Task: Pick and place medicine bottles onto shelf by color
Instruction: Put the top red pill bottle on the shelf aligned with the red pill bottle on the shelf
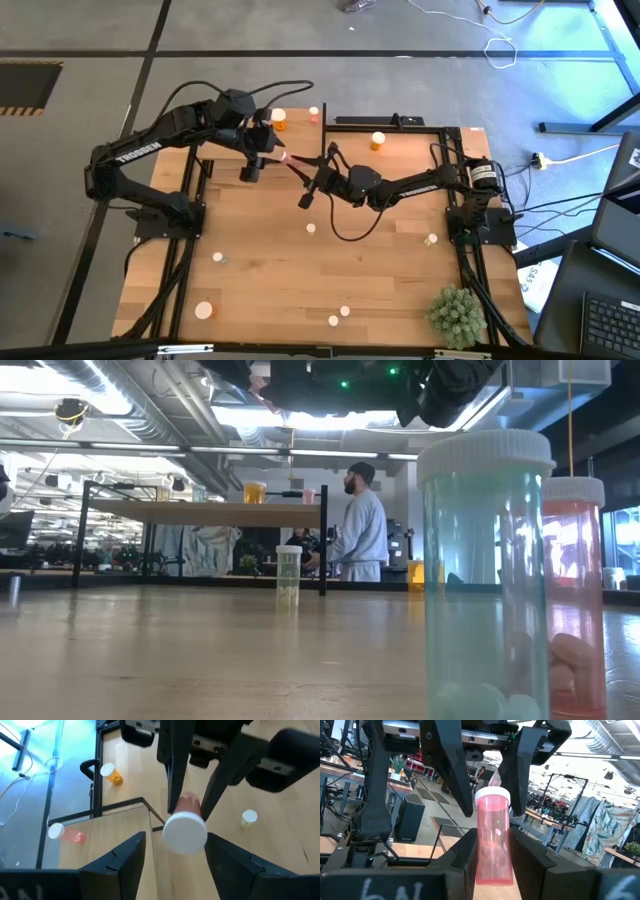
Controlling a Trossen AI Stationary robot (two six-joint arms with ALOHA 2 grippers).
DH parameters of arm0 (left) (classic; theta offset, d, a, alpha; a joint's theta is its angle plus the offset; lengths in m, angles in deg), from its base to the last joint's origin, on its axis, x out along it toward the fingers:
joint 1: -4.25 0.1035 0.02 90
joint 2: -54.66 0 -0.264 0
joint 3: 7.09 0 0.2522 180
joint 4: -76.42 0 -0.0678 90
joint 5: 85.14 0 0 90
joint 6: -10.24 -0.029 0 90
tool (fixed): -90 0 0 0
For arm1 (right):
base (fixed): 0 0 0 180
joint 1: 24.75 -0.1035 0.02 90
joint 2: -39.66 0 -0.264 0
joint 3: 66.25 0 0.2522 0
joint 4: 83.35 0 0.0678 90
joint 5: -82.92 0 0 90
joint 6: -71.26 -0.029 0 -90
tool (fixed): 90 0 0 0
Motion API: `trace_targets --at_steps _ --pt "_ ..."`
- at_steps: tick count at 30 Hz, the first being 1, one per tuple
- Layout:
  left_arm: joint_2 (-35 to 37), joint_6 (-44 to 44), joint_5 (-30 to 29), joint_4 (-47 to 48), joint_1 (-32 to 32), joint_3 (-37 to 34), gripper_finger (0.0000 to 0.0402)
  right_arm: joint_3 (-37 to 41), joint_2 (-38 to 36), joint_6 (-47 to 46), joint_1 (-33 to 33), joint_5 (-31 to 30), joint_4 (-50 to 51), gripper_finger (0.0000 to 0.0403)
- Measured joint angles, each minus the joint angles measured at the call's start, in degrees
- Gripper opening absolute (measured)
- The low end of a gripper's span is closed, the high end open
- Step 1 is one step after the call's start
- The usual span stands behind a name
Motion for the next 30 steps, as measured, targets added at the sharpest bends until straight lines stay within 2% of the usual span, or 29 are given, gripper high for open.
trace_targets --at_steps 16,23,30 --pt "0.0 0.3 0.1 -0.6 0.0 0.0 0.0198 0.0 0.0 0.1 0.1 -2.7 0.6 0.0104" --pt "-0.5 6.3 -0.1 -0.5 -0.7 -0.1 0.0196 0.0 0.0 0.1 0.0 -3.4 0.4 0.0104" --pt "-0.5 6.4 -0.1 -0.9 -0.7 -0.1 0.0196 0.0 0.0 0.1 0.0 -3.5 0.3 0.0104"
